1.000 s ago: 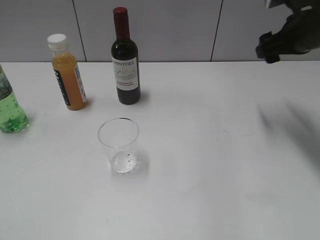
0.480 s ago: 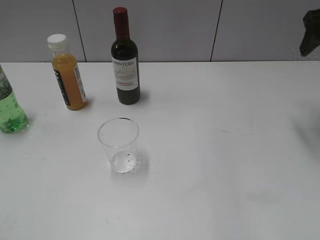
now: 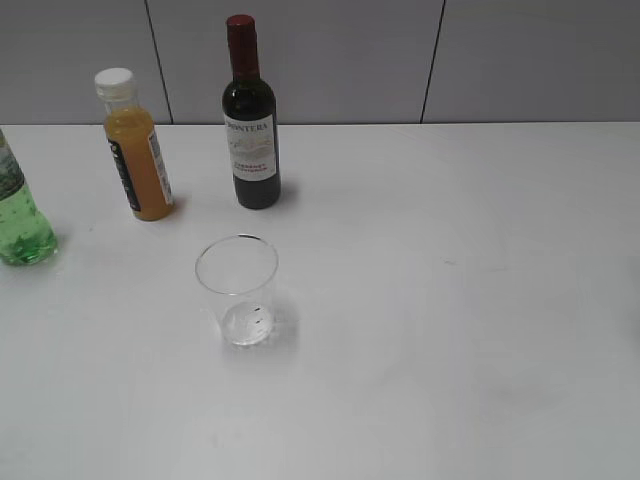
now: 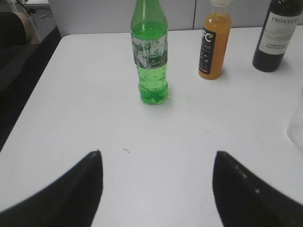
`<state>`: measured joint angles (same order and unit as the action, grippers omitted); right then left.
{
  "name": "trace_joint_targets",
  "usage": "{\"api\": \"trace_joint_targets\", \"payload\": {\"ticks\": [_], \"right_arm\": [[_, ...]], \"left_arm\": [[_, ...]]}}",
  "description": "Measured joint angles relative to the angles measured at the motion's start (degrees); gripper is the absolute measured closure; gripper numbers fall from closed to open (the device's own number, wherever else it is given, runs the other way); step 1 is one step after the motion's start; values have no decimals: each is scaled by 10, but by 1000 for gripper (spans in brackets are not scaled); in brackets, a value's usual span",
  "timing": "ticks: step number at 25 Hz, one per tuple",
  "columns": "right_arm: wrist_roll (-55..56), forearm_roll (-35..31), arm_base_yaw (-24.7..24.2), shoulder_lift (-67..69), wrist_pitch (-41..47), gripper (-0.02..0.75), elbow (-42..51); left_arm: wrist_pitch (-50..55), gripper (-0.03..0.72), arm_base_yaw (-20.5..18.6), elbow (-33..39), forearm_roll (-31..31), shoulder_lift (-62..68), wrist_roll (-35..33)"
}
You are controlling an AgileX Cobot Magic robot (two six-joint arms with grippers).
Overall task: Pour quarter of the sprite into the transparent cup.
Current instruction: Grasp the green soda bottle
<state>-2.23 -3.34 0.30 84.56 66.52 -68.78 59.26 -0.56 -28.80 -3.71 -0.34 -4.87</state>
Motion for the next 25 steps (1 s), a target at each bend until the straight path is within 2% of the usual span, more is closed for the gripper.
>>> {"api": "trace_joint_targets", "payload": {"ticks": [6, 11, 19, 25], "right_arm": [[0, 0, 0, -159, -83, 135, 181], [-1, -1, 0, -279, -98, 142, 288], [-1, -1, 0, -474, -160, 142, 419], [-1, -1, 0, -597, -160, 142, 431]], "left_arm": [[0, 135, 0, 0, 0, 0, 0], [0, 138, 0, 0, 0, 0, 0], [0, 138, 0, 0, 0, 0, 0], [0, 138, 0, 0, 0, 0, 0]]}}
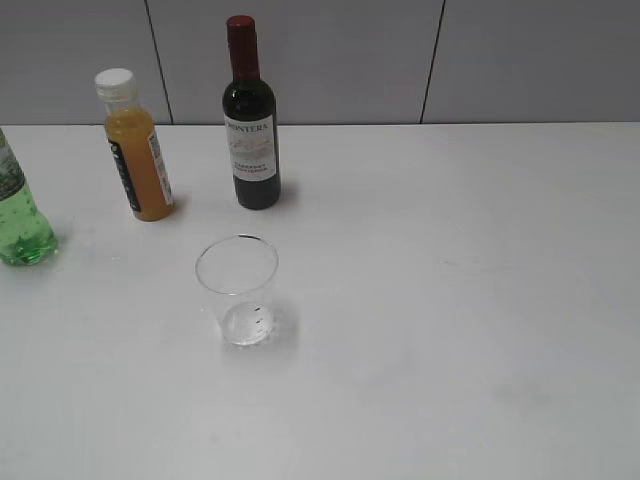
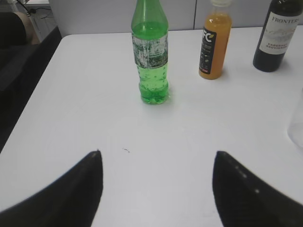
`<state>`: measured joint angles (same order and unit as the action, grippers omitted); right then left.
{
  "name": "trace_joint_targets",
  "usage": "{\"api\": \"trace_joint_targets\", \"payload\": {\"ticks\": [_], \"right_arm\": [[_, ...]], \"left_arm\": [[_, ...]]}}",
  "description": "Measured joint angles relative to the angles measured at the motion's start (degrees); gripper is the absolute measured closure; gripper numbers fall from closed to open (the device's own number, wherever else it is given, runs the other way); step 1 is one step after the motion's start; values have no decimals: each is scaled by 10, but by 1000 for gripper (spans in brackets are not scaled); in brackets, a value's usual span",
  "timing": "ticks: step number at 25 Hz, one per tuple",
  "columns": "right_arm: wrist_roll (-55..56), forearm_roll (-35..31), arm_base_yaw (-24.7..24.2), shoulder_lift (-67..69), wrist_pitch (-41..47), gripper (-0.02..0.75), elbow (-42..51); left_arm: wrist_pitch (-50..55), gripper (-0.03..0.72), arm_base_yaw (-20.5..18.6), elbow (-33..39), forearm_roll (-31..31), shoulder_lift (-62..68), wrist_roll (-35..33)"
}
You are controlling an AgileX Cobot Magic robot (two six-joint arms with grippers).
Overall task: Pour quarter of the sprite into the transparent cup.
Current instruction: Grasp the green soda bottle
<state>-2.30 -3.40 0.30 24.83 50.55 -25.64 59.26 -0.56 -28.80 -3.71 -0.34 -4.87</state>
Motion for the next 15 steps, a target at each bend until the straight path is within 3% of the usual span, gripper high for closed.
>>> {"api": "trace_joint_targets", "payload": {"ticks": [15], "right_arm": [[0, 0, 0, -185, 33, 144, 17]], "left_arm": [[0, 138, 0, 0, 0, 0, 0]]}}
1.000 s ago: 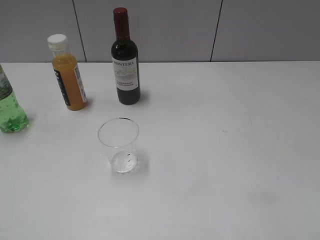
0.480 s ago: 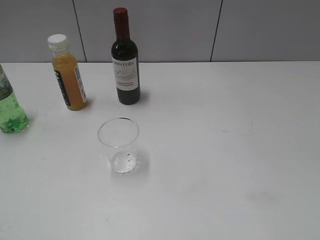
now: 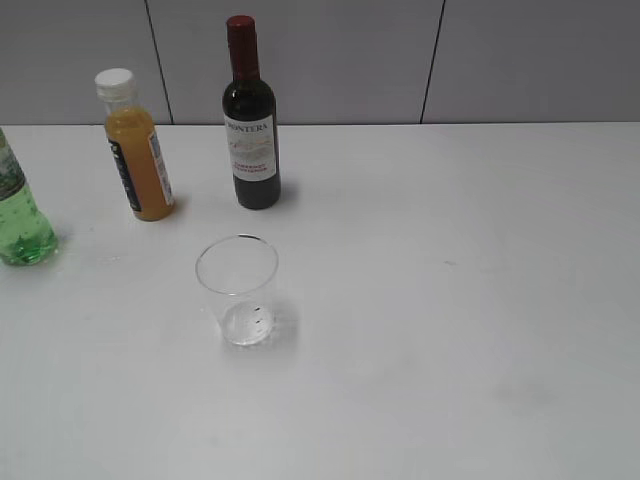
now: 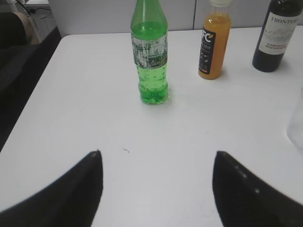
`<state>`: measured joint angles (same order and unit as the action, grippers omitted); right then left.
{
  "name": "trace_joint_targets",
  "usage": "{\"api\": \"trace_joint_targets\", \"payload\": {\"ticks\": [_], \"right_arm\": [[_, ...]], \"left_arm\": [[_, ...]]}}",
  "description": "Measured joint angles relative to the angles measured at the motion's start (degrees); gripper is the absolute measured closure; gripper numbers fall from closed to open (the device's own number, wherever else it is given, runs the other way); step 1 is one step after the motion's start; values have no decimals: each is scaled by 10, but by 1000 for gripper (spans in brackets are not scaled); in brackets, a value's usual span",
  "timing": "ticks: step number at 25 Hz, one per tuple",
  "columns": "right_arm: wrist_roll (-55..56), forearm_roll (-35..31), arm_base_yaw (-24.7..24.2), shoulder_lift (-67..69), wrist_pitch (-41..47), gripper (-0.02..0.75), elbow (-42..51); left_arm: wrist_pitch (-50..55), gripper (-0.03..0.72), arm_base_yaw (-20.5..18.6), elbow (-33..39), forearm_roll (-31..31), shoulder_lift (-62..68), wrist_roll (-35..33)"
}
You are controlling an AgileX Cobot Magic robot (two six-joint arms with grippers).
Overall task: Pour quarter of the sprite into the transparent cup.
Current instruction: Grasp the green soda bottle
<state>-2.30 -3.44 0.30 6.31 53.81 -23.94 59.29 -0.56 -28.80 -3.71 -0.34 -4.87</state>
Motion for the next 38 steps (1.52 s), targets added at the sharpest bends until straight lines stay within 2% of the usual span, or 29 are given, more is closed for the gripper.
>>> {"api": "trace_joint_targets", "payload": {"ticks": [7, 14, 28, 34, 38], "right_arm": [[0, -1, 0, -59, 2, 144, 0], [0, -2, 36, -65, 2, 144, 0], [0, -3, 38, -65, 2, 144, 0], [0, -3, 38, -65, 2, 144, 0], [0, -3, 38, -65, 2, 144, 0]], "left_arm": [[0, 138, 0, 0, 0, 0, 0], [0, 138, 0, 0, 0, 0, 0], [0, 137, 0, 0, -1, 0, 0], [-1, 52, 0, 0, -4, 0, -1], [-1, 45, 0, 0, -4, 0, -1]]}}
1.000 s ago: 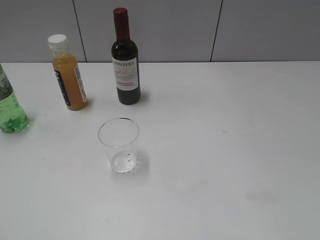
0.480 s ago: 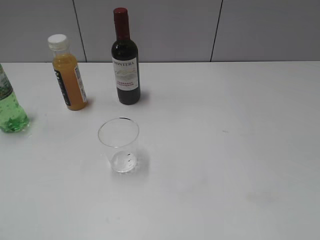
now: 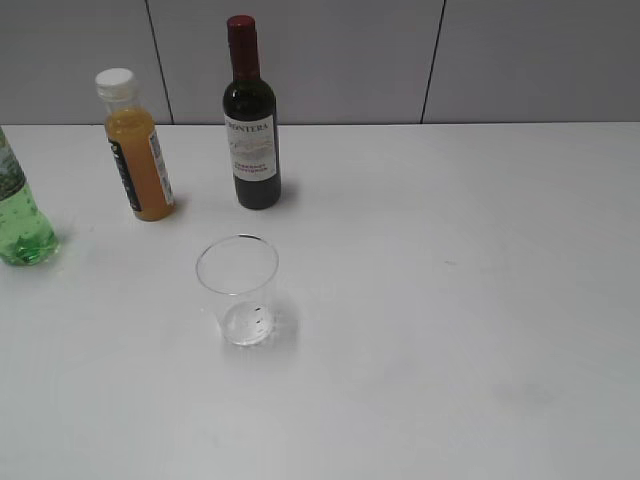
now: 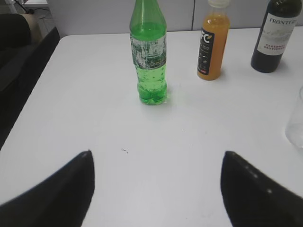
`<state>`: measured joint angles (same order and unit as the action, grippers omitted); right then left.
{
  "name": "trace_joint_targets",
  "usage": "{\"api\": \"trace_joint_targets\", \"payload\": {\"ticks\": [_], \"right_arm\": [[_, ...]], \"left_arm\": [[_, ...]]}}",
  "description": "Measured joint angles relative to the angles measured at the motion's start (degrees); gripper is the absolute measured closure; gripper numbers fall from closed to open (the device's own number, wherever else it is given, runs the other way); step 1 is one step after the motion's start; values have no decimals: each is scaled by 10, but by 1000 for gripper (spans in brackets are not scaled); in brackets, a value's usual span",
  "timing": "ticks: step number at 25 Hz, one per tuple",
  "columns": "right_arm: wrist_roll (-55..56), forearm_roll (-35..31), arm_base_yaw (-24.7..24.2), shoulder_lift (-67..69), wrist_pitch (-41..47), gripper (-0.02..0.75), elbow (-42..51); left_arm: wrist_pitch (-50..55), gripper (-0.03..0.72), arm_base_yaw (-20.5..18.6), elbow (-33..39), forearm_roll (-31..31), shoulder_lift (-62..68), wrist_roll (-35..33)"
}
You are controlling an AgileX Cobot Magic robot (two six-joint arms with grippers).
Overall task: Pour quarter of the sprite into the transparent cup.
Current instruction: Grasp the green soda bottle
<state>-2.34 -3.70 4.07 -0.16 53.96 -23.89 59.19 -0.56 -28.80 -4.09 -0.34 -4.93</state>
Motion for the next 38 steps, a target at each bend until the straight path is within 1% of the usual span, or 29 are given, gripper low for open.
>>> {"api": "trace_joint_targets", "payload": {"ticks": [5, 9, 14, 18, 23, 28, 33, 38], "right_arm": [[0, 0, 0, 0, 0, 144, 0], [0, 0, 0, 0, 0, 144, 0], [0, -1, 0, 0, 0, 144, 0], [0, -2, 0, 0, 0, 144, 0], [0, -2, 0, 0, 0, 144, 0], [0, -2, 0, 0, 0, 144, 0], [0, -2, 0, 0, 0, 144, 0], [0, -2, 0, 0, 0, 144, 0]], "left_arm": [[-33, 63, 0, -10, 0, 0, 0], [-104, 97, 0, -12, -3, 0, 0], [-184, 103, 0, -11, -3, 40, 0], [-273, 103, 0, 1, -1, 104, 0], [-410, 103, 0, 14, 15, 195, 0], [-537, 103, 0, 37, 17, 299, 0], [-668, 103, 0, 61, 0, 396, 0], [-745, 103, 0, 64, -12, 489, 0]]}}
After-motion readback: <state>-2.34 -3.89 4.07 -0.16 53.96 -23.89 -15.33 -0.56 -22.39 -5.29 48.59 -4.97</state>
